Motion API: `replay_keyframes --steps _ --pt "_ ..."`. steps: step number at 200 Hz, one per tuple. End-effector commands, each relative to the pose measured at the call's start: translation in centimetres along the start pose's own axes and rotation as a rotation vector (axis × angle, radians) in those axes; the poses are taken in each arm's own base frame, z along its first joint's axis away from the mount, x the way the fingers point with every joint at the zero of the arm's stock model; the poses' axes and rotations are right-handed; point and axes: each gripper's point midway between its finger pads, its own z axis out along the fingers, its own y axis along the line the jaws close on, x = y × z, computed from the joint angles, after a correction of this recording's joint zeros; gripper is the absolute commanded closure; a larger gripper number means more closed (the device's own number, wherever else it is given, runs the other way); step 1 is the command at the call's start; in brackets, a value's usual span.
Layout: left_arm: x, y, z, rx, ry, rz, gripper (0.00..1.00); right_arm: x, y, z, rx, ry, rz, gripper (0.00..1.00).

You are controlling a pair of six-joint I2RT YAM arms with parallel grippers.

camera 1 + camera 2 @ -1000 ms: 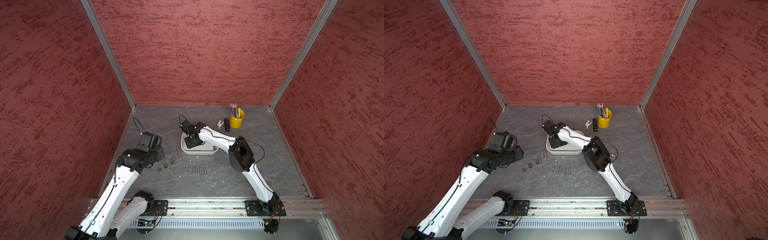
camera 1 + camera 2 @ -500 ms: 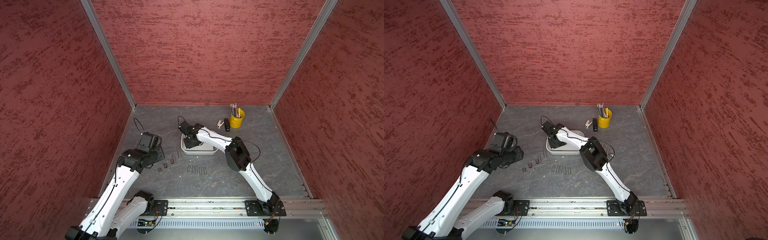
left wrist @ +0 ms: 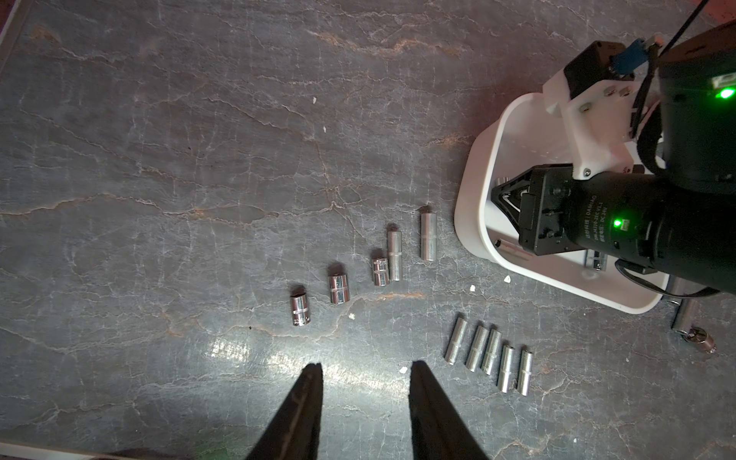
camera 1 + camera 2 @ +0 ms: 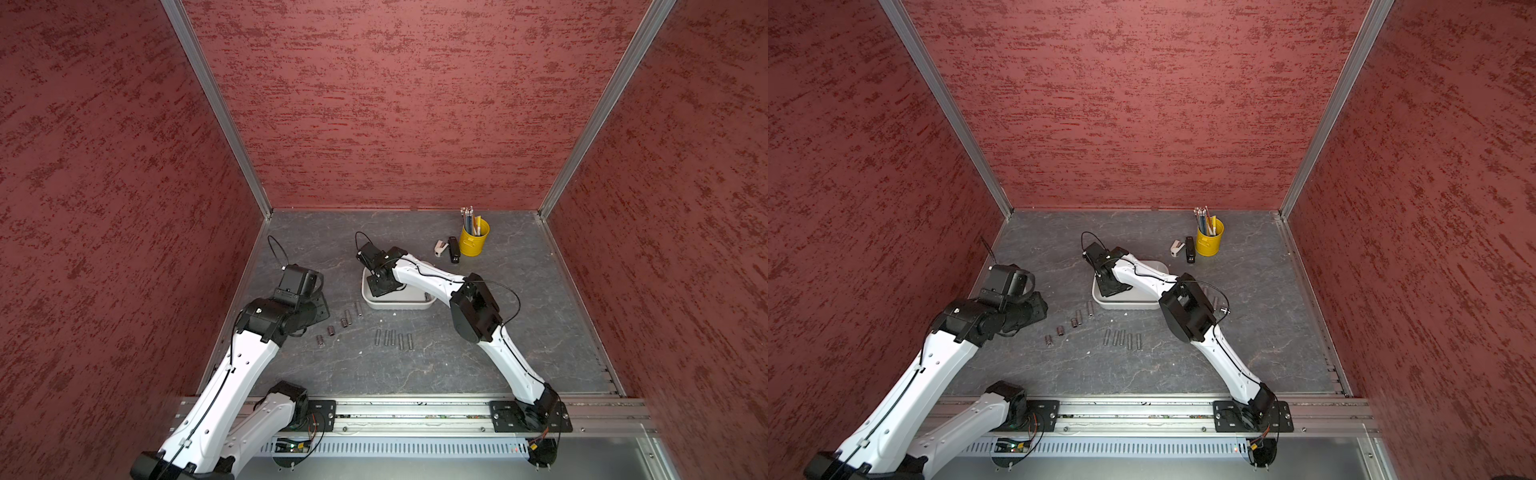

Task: Take out the socket from the storage box
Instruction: Pick up the socket head from the storage box, then place the socket head at the center of the board.

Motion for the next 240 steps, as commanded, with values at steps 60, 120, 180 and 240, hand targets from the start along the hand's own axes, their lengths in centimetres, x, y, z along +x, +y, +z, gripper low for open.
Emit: replay_keyframes --steps 60,120,180,240 --pt "-0.1 -0.4 0.3 0.026 -0.004 0.017 0.61 -2.2 -0.5 -10.5 -0.231 -0.069 0.155 0.94" --pt "0.1 -0.9 0.5 0.05 0.008 0.024 0.61 -1.3 -3.3 -16.5 -0.383 -0.082 0.281 0.94" --pt "0.1 -1.0 0.5 0.057 0.006 0.028 0.61 4.5 -8.7 -17.7 -0.315 -0.086 0.345 0.94" --pt "0.1 -1.1 0.6 0.059 0.009 0.027 0.61 13.6 -13.1 -14.5 -0.16 -0.029 0.38 0.94"
